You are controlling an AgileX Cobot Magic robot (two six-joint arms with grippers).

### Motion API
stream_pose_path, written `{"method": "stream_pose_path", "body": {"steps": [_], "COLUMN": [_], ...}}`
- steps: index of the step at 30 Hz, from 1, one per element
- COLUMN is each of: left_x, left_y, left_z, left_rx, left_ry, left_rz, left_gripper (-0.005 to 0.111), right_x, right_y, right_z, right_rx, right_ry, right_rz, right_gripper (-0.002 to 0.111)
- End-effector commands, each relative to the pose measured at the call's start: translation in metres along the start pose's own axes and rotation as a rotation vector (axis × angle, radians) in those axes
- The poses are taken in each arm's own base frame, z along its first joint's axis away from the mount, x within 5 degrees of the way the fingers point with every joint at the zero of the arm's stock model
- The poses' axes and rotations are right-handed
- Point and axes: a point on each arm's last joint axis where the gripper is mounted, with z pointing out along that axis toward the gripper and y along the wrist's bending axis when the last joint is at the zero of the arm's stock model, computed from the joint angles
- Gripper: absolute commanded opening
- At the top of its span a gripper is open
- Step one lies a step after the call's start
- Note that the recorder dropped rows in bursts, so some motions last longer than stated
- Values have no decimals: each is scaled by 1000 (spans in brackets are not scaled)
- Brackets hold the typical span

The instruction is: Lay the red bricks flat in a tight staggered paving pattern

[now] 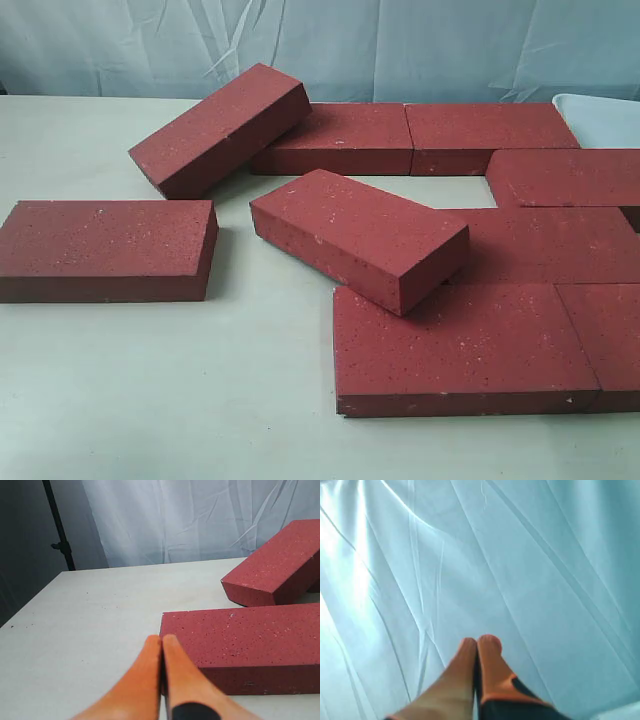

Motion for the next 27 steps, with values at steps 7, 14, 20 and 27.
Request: {"method": "stream_pose_path", "body": {"steps": [7,14,20,27], "left_x": [0,0,0,0], "left_y": [0,0,0,0], "left_z": [0,0,0,0], "left_rx": [-2,-2,-2,-2], "left_ry": [-9,-9,-9,-9], "left_rz": [-15,-15,-15,-13], "left_gripper": [0,0,0,0], "right_x": [-123,-122,-57,-6], "right_y": [70,66,57,102], "right_z": [48,157,210,224], "right_rx": [-230,68,69,-389], "right_ry": [-308,303,859,1134], "right_rz": [-130,-507,-774,-794], "right_gripper": [-1,-1,-1,-1]}}
